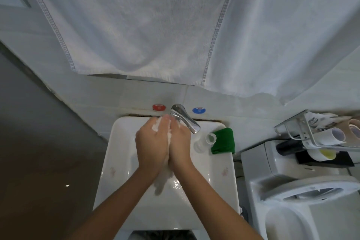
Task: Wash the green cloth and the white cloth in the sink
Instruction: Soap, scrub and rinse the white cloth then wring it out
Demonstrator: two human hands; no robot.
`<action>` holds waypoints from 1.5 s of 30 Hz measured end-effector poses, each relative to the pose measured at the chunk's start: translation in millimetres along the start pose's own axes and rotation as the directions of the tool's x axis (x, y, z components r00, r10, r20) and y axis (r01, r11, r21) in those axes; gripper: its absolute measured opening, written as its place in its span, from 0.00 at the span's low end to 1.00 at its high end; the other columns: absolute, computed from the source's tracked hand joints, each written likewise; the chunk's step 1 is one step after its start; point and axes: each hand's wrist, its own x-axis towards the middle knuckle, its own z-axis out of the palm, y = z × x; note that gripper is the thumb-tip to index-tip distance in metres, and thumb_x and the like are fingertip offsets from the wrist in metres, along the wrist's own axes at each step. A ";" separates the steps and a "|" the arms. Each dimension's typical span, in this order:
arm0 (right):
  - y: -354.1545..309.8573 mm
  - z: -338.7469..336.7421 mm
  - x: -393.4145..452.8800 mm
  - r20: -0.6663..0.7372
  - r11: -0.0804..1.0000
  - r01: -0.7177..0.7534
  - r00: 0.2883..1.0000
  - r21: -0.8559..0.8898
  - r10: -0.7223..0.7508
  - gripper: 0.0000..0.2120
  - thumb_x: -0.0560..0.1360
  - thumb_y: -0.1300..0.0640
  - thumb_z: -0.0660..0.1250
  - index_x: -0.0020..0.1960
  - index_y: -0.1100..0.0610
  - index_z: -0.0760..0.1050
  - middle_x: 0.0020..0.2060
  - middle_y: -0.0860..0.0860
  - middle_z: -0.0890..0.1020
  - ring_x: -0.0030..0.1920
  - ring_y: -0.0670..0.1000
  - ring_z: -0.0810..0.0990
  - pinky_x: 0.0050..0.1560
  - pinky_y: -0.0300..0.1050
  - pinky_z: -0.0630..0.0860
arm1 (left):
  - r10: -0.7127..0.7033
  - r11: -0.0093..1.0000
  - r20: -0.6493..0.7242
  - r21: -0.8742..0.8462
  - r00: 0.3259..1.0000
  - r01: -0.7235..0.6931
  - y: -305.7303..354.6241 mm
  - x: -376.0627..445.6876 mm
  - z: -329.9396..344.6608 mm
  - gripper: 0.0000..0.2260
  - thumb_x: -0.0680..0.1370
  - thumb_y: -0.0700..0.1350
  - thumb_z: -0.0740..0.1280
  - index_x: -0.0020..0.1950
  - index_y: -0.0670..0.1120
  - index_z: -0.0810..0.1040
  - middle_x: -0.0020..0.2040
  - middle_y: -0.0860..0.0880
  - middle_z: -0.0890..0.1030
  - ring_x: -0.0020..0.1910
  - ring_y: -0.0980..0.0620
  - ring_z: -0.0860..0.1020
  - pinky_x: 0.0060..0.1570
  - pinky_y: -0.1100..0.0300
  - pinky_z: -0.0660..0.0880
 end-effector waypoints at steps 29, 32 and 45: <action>2.3 -14.0 -9.8 -0.023 0.995 0.075 0.997 -0.064 -0.077 0.16 0.81 0.51 0.60 0.38 0.57 0.75 0.32 0.55 0.77 0.36 0.52 0.78 0.41 0.45 0.75 | 0.041 0.997 0.018 0.066 0.999 -0.042 -9.1 -28.2 -4.0 0.15 0.79 0.49 0.65 0.33 0.47 0.69 0.28 0.52 0.73 0.28 0.55 0.71 0.31 0.64 0.69; 5.8 -11.0 -3.2 -0.035 1.000 -0.007 0.999 -0.006 0.007 0.17 0.82 0.50 0.58 0.44 0.58 0.78 0.36 0.56 0.81 0.41 0.53 0.81 0.47 0.48 0.77 | 0.047 0.997 -0.017 0.062 0.999 -0.045 -10.8 -25.1 1.8 0.13 0.79 0.50 0.64 0.36 0.46 0.74 0.31 0.51 0.77 0.32 0.55 0.76 0.33 0.63 0.72; 4.8 -18.5 -20.4 0.138 0.998 -0.052 0.989 -0.022 0.054 0.15 0.81 0.51 0.60 0.46 0.57 0.82 0.39 0.53 0.86 0.43 0.50 0.85 0.48 0.45 0.80 | 0.038 0.998 0.066 0.057 0.997 -0.042 -1.1 3.9 0.2 0.12 0.79 0.51 0.64 0.40 0.45 0.75 0.34 0.50 0.78 0.35 0.52 0.77 0.34 0.62 0.71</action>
